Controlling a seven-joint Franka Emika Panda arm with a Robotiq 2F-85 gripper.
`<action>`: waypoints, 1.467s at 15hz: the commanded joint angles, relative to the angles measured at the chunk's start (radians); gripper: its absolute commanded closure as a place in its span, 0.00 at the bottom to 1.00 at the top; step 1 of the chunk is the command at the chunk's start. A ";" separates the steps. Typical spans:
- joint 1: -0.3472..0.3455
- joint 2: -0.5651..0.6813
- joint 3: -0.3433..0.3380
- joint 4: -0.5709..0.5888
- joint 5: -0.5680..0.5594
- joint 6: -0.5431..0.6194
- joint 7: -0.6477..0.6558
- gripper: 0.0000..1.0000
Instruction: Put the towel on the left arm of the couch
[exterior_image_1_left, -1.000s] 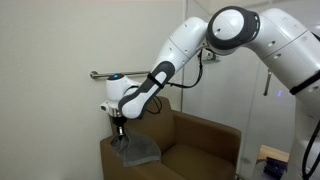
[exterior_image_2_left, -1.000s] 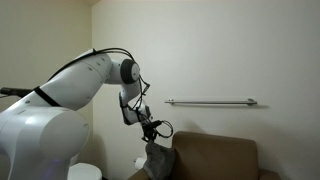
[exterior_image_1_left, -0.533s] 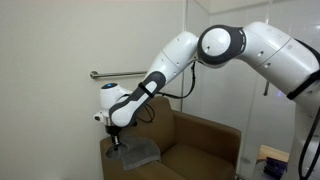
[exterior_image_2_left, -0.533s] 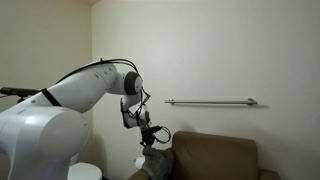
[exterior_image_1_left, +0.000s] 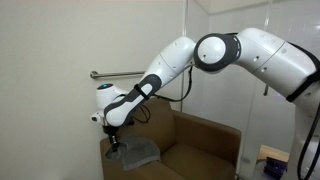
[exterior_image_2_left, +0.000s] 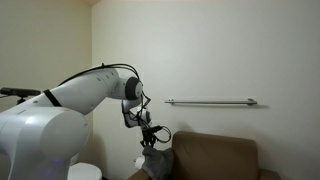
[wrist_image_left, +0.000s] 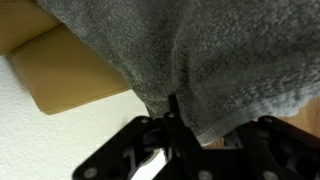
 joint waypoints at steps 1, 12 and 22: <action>0.002 0.012 0.008 0.036 0.027 -0.031 -0.077 0.31; 0.056 -0.033 -0.014 0.015 -0.001 -0.032 -0.094 0.00; 0.132 -0.244 -0.095 -0.197 -0.131 0.062 0.011 0.00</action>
